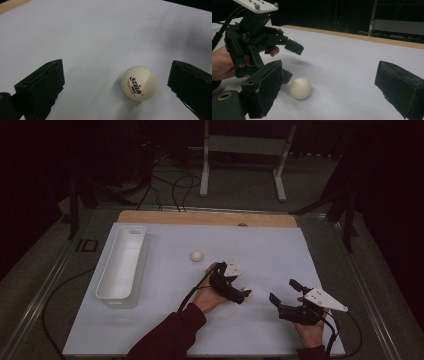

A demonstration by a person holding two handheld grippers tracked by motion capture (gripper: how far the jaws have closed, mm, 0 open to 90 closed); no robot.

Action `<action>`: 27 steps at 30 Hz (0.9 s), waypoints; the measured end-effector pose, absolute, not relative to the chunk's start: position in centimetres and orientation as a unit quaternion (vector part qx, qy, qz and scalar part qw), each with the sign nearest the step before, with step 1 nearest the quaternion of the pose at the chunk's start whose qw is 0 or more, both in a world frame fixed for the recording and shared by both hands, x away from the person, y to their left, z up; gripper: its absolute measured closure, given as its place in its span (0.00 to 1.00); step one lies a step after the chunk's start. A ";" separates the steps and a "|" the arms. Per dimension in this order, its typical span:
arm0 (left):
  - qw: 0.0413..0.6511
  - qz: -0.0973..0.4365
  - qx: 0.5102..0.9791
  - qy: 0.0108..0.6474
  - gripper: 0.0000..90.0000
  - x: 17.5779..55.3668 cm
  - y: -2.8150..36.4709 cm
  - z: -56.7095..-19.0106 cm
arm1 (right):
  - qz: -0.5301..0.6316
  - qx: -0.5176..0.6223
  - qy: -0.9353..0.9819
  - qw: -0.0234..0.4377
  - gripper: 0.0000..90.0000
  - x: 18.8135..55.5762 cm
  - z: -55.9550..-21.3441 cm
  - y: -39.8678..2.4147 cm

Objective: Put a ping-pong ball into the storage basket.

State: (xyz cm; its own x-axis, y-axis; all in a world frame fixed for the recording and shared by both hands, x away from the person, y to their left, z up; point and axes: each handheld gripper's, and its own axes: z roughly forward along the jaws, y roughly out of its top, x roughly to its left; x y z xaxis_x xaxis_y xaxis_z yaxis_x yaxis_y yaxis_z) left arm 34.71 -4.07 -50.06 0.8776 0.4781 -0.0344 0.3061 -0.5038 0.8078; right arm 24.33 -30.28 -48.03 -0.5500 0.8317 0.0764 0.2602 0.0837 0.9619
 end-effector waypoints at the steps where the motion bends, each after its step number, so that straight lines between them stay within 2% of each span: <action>1: 0.442 0.096 0.863 0.227 0.02 34.7 -4.1 -50.1 | 0.549 0.396 0.689 0.260 0.09 24.3 -48.0 -30.3; 15: 0.431 0.089 0.869 0.225 0.03 34.4 -4.8 -50.7 | 0.548 0.397 0.689 0.260 0.09 24.3 -48.0 -30.3; 27: 0.417 0.091 0.878 0.219 0.09 34.0 -5.5 -51.3 | 0.547 0.398 0.689 0.262 0.09 24.3 -48.0 -30.3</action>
